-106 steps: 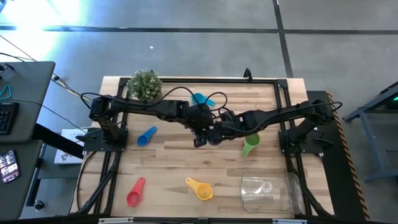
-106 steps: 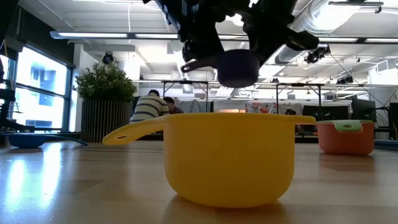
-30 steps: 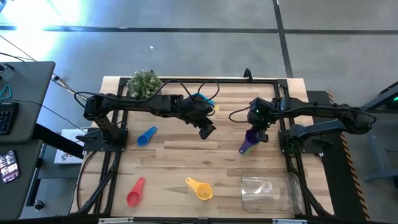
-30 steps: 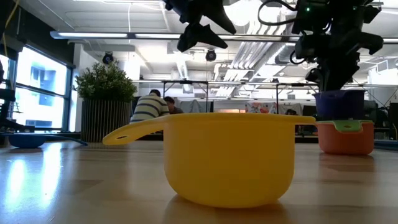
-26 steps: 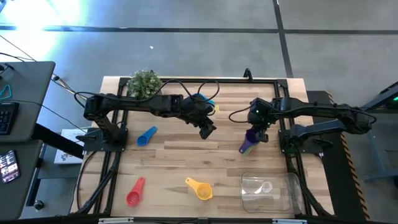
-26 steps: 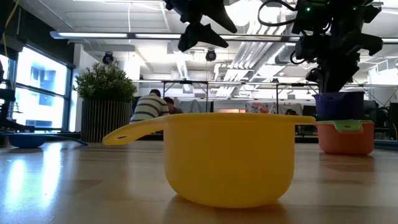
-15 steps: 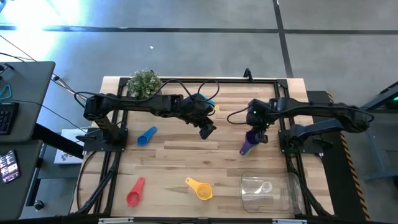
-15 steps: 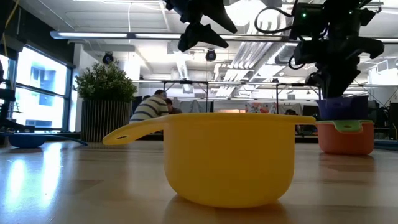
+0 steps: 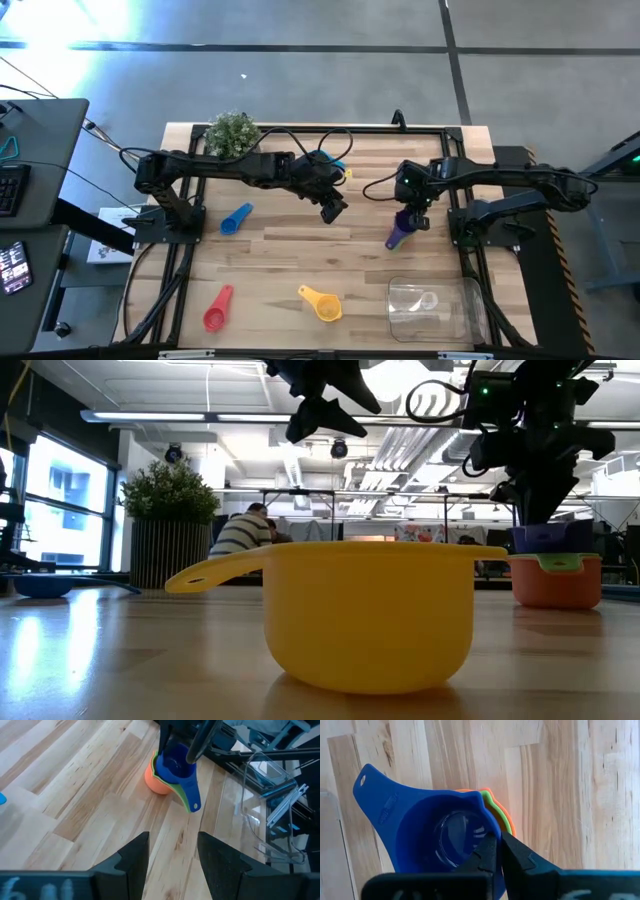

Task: Nest measuring cups in basket
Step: Stack the dark blue measuring cup on top of the green measuring cup, then adjust the stacked measuring cups

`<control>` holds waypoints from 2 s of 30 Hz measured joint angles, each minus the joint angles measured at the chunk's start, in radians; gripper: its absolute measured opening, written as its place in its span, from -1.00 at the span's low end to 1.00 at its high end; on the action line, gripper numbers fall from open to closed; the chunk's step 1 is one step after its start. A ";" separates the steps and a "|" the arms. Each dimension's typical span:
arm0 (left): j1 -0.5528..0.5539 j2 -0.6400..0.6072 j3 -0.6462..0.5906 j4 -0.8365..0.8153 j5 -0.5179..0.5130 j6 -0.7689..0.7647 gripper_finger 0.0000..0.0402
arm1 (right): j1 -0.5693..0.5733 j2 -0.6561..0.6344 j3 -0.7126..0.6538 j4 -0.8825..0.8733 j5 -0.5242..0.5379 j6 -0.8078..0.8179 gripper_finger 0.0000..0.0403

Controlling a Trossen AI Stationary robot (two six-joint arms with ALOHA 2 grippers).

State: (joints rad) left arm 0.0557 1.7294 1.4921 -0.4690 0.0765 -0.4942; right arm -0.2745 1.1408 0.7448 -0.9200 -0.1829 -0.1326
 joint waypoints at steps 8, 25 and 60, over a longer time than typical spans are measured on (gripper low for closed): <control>0.000 0.000 0.000 -0.002 0.000 0.000 -0.21 | 0.000 0.000 0.000 0.000 0.001 -0.003 -0.66; 0.000 0.000 0.000 -0.004 0.000 0.000 -0.21 | 0.000 -0.004 0.101 -0.214 0.000 0.354 -0.45; 0.004 0.000 0.000 -0.004 -0.001 0.034 -0.21 | 0.184 -0.002 -0.154 -0.048 0.112 1.014 -0.45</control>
State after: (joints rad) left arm 0.0597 1.7294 1.4921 -0.4732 0.0757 -0.4606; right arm -0.0906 1.1385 0.5911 -0.9685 -0.0708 0.8810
